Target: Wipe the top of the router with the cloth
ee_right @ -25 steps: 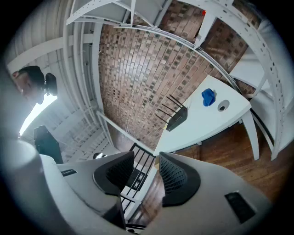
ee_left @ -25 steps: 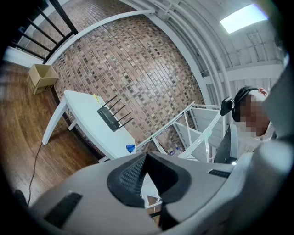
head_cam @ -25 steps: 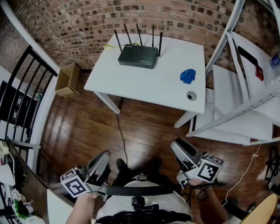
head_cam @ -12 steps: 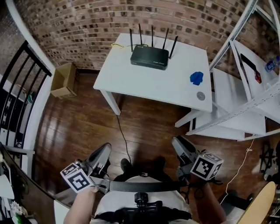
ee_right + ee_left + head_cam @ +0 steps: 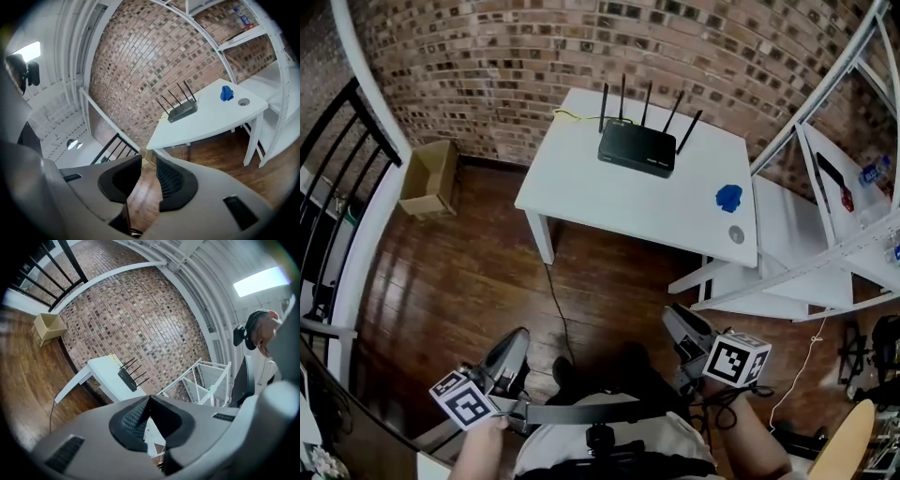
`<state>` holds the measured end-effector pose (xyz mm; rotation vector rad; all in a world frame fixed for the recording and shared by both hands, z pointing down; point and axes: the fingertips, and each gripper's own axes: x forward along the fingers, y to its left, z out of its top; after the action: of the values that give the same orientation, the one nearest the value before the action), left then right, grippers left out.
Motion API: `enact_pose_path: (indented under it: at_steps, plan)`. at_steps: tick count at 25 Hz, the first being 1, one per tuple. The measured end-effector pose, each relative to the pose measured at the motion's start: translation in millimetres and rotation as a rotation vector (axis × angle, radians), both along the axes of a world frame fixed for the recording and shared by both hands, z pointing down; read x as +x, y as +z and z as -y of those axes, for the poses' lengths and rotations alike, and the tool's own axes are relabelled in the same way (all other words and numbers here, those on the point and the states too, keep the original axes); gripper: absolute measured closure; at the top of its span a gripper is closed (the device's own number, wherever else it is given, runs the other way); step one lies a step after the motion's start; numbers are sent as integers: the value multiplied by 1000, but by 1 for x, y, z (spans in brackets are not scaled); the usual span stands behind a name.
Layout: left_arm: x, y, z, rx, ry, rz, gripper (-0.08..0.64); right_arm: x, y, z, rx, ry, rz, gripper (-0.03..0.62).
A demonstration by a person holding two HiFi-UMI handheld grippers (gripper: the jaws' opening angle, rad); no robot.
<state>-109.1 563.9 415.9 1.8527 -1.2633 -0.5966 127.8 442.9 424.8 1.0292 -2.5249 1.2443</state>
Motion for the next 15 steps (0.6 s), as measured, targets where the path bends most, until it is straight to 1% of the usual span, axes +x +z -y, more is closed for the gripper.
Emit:
enact_pose_path:
  at_steps: [4, 7, 10, 12, 15]
  plan:
    - [-9, 9, 22, -21, -35, -13, 535, -7, 14, 32, -21, -20, -27, 477]
    - [7, 18, 64, -52, -44, 2, 535, 4, 24, 75, -18, -41, -36, 477]
    - [44, 21, 118, -84, -46, 9, 535, 35, 35, 133, -10, -38, -34, 476]
    - [76, 17, 159, -108, -26, 16, 535, 62, 35, 177, -5, -23, -25, 453]
    - [121, 3, 224, -120, 13, 57, 535, 102, 33, 239, 13, -1, -35, 434]
